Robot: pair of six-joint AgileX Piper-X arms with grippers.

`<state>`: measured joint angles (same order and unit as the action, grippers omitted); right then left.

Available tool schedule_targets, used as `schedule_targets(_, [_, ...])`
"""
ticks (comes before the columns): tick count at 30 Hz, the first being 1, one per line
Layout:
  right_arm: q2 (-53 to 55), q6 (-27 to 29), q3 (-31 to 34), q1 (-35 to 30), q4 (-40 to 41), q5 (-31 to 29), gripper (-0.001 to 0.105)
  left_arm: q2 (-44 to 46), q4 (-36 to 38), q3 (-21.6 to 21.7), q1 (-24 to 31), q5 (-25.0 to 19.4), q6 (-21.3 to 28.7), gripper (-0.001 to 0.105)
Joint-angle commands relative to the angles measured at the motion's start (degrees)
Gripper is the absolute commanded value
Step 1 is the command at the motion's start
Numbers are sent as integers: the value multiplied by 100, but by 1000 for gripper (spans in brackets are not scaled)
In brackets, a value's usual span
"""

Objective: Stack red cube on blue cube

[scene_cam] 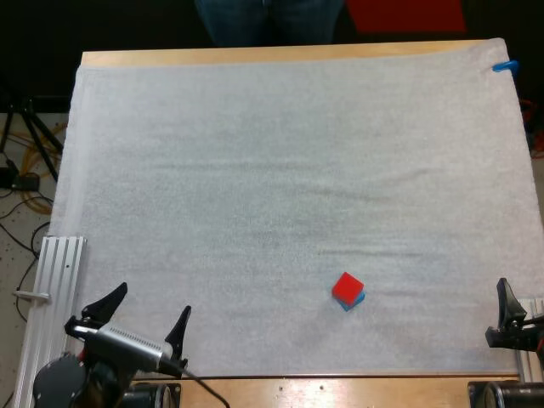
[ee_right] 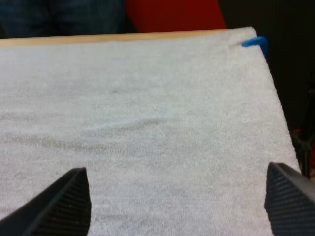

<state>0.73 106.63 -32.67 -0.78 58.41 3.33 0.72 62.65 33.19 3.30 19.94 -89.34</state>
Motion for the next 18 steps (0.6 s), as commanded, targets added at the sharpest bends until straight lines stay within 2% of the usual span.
schedule_targets(1, [218,7,29,-20,-72,42,71,804,-82,-83,5,-8,-131,87])
schedule_targets(3, [218,7,108,-20,-26,42,71,794,-105,-223,5,-8,-190,87])
schedule_targets(18, [218,-39,233,-20,92,31,71,794,-496,-400,5,4,-204,87])
